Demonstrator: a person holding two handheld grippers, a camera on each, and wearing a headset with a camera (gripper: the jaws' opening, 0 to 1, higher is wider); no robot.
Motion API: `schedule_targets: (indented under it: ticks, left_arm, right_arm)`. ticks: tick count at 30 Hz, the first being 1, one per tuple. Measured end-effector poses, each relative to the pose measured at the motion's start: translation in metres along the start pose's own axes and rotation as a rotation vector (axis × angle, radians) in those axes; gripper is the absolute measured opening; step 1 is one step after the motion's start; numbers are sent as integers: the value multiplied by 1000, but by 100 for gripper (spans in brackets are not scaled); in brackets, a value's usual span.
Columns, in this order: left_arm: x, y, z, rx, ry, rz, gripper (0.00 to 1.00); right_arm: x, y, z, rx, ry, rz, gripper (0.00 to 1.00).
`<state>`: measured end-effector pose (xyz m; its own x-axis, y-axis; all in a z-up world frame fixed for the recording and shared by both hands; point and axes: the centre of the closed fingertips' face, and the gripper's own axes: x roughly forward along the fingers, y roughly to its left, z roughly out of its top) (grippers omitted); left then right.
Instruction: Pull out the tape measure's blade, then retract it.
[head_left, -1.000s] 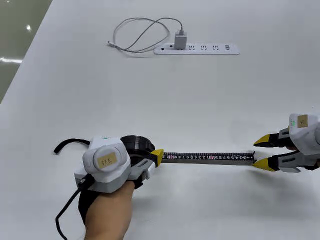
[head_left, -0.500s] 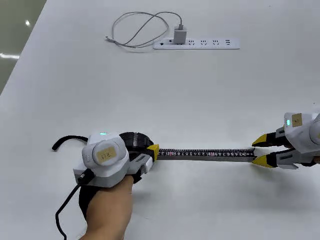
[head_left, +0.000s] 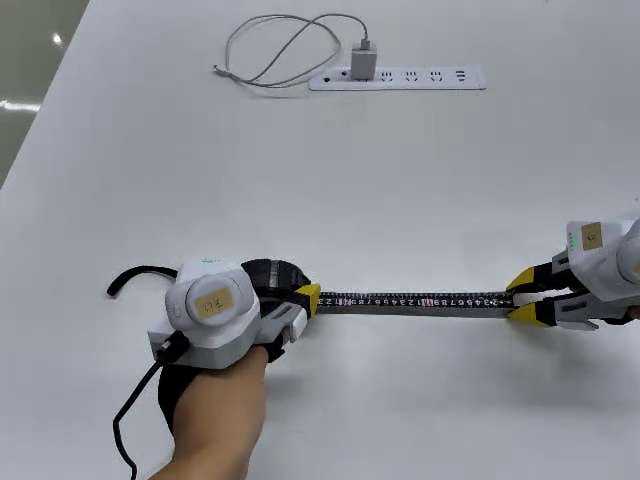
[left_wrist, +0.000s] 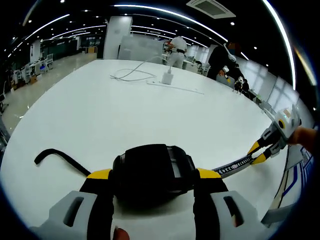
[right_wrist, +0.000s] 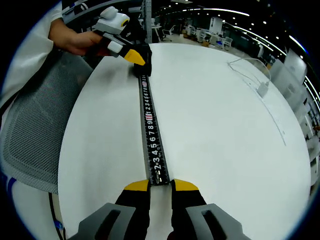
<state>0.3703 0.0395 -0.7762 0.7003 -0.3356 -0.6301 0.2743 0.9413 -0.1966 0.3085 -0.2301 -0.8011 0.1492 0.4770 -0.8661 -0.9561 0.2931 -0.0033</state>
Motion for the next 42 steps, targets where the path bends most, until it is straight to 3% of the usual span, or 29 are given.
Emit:
schedule_targets:
  ticks: [14, 18, 25, 42]
  left_arm:
    - [0, 0, -1, 18, 6, 0, 59]
    - [1, 1, -2, 16, 41, 3, 58]
    - [1, 1, -2, 9, 33, -1, 58]
    - [1, 1, -1, 4, 34, -22, 58]
  right_arm:
    - [-1, 1, 1, 4, 1, -1, 10]
    - [0, 1, 2, 3, -5, 8, 10]
    - [0, 1, 2, 5, -4, -1, 9]
    - [12, 2, 35, -14, -47, 18, 9]
